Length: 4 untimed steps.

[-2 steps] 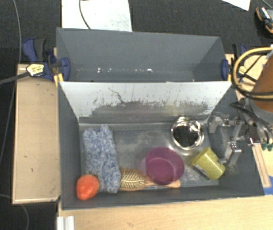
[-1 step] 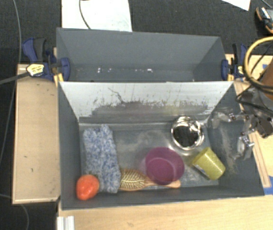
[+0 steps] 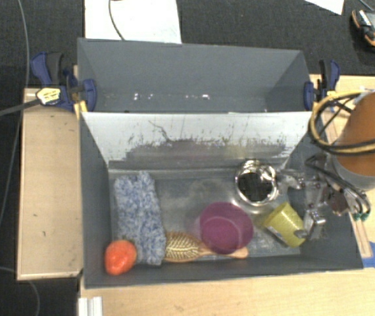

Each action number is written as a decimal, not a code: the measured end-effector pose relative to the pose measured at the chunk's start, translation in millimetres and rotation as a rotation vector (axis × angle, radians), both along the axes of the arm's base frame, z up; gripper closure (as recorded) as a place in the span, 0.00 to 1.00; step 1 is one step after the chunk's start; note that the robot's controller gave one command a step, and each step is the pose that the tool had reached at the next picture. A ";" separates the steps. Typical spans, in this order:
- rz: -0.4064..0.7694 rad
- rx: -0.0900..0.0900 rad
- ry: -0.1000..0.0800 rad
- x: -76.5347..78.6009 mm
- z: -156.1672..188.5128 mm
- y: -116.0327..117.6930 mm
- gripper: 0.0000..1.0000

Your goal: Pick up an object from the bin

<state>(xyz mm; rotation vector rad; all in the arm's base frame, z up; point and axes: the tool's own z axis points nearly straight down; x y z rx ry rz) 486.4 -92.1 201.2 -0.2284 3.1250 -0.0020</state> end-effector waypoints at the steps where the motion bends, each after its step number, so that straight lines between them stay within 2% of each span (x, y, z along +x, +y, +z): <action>1: 0.131 0.000 0.001 -1.7 -15.1 9.1 0.00; 2: -0.108 0.002 0.003 -7.4 -37.0 1.2 1.00; 3: -0.106 0.001 0.003 -7.4 -36.9 1.1 1.00; 4: -0.090 0.001 -0.001 16.3 88.8 1.9 1.00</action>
Offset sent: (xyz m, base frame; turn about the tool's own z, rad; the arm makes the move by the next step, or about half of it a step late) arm -0.0080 0.0012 -0.0372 0.1100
